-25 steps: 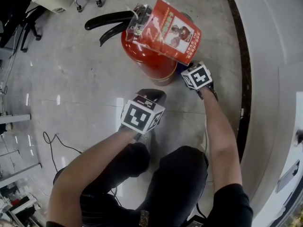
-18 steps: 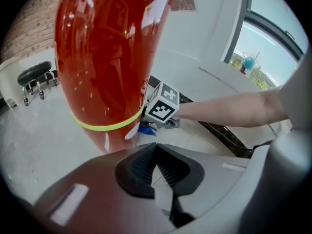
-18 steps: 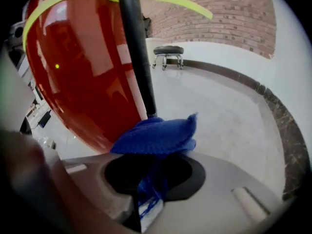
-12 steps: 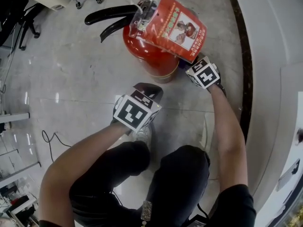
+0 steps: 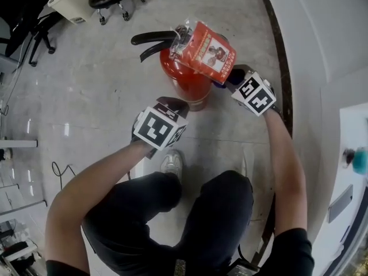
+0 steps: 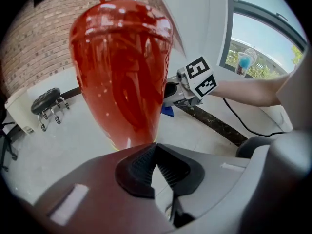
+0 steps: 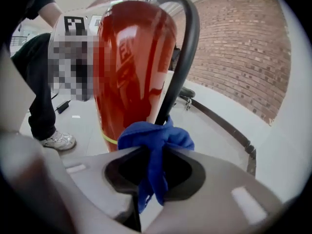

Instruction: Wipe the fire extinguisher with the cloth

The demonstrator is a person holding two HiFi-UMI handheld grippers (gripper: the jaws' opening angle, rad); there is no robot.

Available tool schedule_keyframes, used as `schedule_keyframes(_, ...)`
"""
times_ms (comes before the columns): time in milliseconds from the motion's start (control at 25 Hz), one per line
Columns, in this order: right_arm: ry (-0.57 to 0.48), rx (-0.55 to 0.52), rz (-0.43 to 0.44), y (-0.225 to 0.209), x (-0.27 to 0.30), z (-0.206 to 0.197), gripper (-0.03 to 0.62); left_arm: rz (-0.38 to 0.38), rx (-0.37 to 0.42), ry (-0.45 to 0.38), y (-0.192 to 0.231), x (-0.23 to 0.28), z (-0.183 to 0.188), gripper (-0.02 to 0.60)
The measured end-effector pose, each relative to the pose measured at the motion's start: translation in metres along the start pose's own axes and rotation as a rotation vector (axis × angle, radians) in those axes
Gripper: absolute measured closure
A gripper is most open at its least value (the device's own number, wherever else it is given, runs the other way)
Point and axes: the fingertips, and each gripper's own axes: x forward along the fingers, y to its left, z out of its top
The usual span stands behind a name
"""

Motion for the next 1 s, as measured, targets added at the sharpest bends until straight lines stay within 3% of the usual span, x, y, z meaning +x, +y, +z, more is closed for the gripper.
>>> schedule_keyframes(520,-0.242,0.083,-0.093,-0.039,-0.101,0.079,0.511,0.102,-0.059,-0.11,0.035,-0.066,0.033,0.575)
schedule_keyframes(760,-0.245,-0.018,-0.106,-0.049,-0.134,0.114,0.511,0.158,-0.099,-0.16,0.065,-0.094,0.05,0.575)
schedule_keyframes(1000,-0.242,-0.008,-0.042,-0.047,-0.151,0.153,0.511,0.15,-0.082,-0.168,0.08,-0.125,0.072,0.575)
